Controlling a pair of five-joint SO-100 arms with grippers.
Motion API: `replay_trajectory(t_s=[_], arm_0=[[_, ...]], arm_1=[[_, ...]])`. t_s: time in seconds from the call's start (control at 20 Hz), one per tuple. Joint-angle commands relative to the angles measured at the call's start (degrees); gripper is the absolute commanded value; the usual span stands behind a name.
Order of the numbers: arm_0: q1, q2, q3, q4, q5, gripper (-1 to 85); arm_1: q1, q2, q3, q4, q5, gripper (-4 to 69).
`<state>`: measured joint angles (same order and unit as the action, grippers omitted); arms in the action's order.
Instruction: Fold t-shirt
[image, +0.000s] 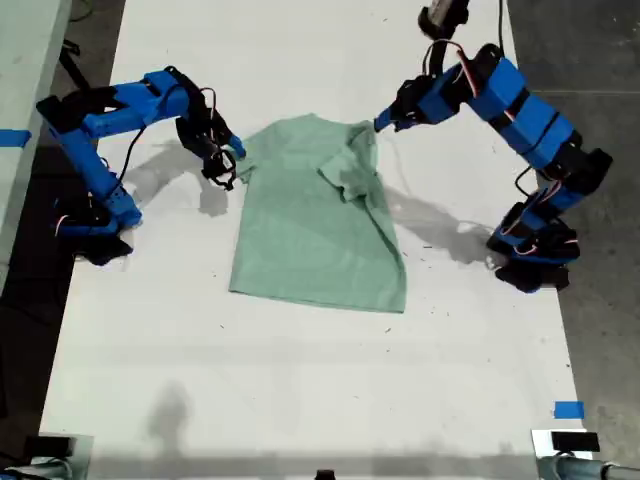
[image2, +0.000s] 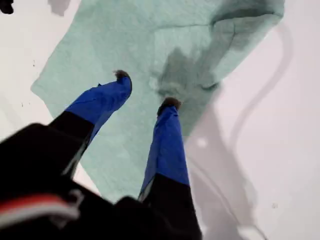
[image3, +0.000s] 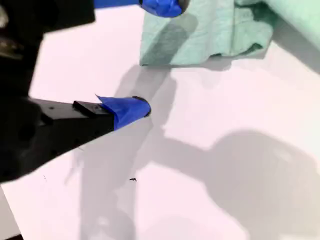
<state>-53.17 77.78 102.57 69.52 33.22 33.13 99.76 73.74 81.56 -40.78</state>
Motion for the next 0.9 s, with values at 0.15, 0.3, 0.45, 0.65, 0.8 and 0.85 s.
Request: replay_trajectory(t_s=[0.15, 0.3, 0.45, 0.65, 0.8, 0.85], arm_0=[[-2.37, -12.83, -15.64, 3.34, 1.41, 30.6], [-3.25, -18.11, -22.06, 7.82, 1.41, 15.4], [-2.99, -20.21, -25.22, 9.76, 2.55, 0.9], [-2.46, -18.63, -24.70, 10.90, 1.85, 0.0], [-0.79, -9.23, -23.20, 13.54, 0.53, 0.0], [-0.18, -4.66, -23.20, 15.12, 0.00, 0.0]], arm_1=[[-1.49, 15.38, 10.46, -3.60, 2.29, 13.7], [-1.41, 20.04, 16.08, -4.83, 3.08, 12.9], [-1.14, 23.99, 20.74, -5.80, 3.87, 12.3], [-0.97, 29.18, 24.87, -5.98, 4.66, 12.0], [-0.62, 31.82, 27.60, -6.24, 5.36, 11.4], [-0.62, 32.34, 28.30, -6.42, 5.45, 11.2]])
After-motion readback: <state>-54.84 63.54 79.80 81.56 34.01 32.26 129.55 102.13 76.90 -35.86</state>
